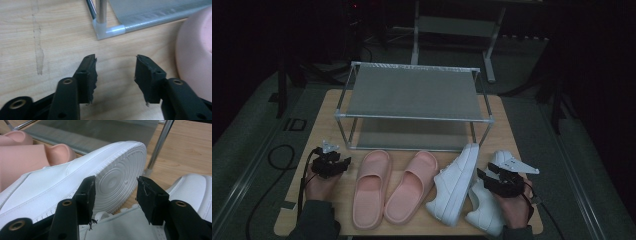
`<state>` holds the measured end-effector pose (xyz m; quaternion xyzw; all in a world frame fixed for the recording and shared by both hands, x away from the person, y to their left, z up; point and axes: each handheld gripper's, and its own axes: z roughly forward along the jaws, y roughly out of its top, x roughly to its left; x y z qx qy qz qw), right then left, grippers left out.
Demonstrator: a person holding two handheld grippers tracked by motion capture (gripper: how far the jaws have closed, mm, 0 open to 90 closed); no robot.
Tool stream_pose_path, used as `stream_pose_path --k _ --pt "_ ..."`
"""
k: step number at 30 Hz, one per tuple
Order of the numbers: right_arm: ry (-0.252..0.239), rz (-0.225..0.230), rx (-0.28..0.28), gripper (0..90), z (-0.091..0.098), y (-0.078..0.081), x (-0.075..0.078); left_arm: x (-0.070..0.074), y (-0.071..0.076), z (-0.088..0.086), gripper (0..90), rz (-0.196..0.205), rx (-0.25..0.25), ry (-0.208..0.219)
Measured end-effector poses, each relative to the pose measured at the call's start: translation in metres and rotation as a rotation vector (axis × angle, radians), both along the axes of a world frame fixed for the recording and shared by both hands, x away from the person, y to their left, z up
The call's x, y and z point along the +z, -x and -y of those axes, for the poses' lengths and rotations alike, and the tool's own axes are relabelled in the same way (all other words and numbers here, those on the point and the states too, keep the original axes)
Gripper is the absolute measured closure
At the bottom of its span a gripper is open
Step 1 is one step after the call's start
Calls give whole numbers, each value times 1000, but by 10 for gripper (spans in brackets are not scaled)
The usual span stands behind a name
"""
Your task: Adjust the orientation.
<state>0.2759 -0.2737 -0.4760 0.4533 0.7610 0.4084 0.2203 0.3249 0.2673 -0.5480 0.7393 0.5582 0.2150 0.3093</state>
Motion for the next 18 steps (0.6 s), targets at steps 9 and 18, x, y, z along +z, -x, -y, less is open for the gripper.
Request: stream_pose_path --k 9,18 --pt "4 -13 5 481 0 0 -1 26 23 5 596 44 -74 60" --pt "5 -14 8 470 1 -1 -2 48 48 22 737 55 -207 57"
